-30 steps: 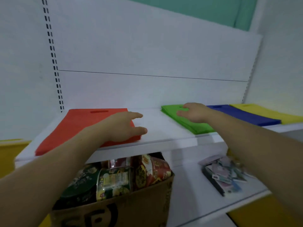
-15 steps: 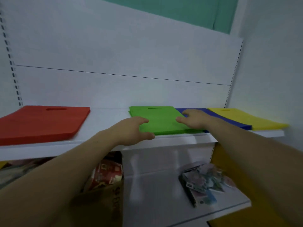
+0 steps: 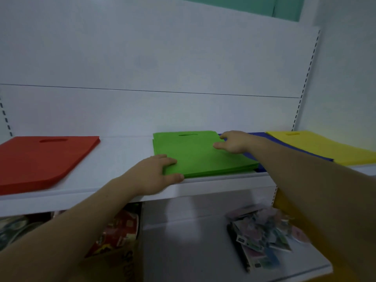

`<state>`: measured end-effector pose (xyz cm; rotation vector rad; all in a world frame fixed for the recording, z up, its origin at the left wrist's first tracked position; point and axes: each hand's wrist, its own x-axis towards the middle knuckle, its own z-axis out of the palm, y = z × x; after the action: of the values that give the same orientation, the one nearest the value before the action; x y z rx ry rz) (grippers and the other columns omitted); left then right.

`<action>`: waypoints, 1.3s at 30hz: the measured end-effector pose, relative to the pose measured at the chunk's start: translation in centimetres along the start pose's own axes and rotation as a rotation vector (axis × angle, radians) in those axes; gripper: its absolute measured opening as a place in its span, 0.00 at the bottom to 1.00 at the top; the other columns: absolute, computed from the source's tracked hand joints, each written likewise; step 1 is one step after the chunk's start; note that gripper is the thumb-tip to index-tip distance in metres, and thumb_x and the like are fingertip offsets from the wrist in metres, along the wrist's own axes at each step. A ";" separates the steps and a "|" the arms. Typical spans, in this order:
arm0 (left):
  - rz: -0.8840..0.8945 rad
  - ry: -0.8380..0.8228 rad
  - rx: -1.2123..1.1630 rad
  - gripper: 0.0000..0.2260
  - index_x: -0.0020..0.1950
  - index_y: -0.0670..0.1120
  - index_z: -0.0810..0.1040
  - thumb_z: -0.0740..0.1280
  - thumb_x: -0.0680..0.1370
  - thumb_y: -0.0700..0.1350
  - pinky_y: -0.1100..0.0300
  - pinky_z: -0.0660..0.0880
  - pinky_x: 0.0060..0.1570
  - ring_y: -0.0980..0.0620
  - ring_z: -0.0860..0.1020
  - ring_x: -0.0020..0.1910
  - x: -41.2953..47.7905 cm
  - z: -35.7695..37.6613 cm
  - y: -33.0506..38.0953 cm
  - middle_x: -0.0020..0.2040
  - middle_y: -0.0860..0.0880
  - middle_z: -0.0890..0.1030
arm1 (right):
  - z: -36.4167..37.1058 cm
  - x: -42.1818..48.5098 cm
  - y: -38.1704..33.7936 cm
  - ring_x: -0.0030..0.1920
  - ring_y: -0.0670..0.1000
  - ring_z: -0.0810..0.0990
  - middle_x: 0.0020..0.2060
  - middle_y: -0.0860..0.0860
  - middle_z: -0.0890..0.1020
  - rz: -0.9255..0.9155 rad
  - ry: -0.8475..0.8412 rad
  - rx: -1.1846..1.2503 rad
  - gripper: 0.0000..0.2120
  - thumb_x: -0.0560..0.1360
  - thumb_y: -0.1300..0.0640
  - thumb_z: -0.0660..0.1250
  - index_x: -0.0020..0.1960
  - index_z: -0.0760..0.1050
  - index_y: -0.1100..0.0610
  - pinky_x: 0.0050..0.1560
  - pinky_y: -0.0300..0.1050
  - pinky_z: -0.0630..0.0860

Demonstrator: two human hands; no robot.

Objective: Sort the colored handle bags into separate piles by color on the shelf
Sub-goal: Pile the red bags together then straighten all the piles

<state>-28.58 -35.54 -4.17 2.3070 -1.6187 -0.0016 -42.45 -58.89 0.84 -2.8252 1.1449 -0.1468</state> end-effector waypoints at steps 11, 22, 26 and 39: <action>-0.105 0.015 -0.018 0.51 0.72 0.62 0.63 0.50 0.52 0.82 0.62 0.56 0.68 0.57 0.61 0.72 0.0 0.6 -0.5 0.75 0.58 0.59 | 1.0 10.5 1.3 0.74 0.55 0.59 0.76 0.55 0.59 -0.121 -0.079 -0.097 0.35 0.78 0.37 0.56 0.76 0.56 0.59 0.73 0.48 0.58; -0.186 0.046 -0.050 0.50 0.69 0.68 0.62 0.49 0.50 0.85 0.63 0.56 0.69 0.63 0.60 0.71 0.5 1.0 -0.2 0.74 0.64 0.58 | 2.7 17.1 1.8 0.74 0.57 0.60 0.76 0.55 0.59 -0.212 -0.128 -0.143 0.42 0.73 0.27 0.50 0.77 0.54 0.54 0.72 0.54 0.59; -0.190 0.026 -0.056 0.49 0.70 0.67 0.62 0.49 0.52 0.84 0.62 0.56 0.70 0.63 0.59 0.71 0.4 1.0 -0.3 0.74 0.63 0.57 | 3.1 18.0 1.4 0.74 0.56 0.60 0.76 0.54 0.59 -0.236 -0.159 -0.130 0.44 0.72 0.26 0.51 0.77 0.55 0.54 0.73 0.54 0.58; -0.165 -0.029 0.081 0.53 0.73 0.62 0.60 0.42 0.52 0.84 0.63 0.56 0.70 0.60 0.61 0.72 -1.0 -0.5 -2.4 0.75 0.61 0.57 | 4.3 18.2 -1.2 0.73 0.56 0.62 0.75 0.54 0.61 -0.253 -0.099 -0.118 0.44 0.71 0.25 0.52 0.76 0.57 0.54 0.72 0.53 0.60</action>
<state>-26.66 -33.80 -4.46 2.5067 -1.4623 -0.0073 -28.09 -70.48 -2.22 -3.0329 0.7983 0.0450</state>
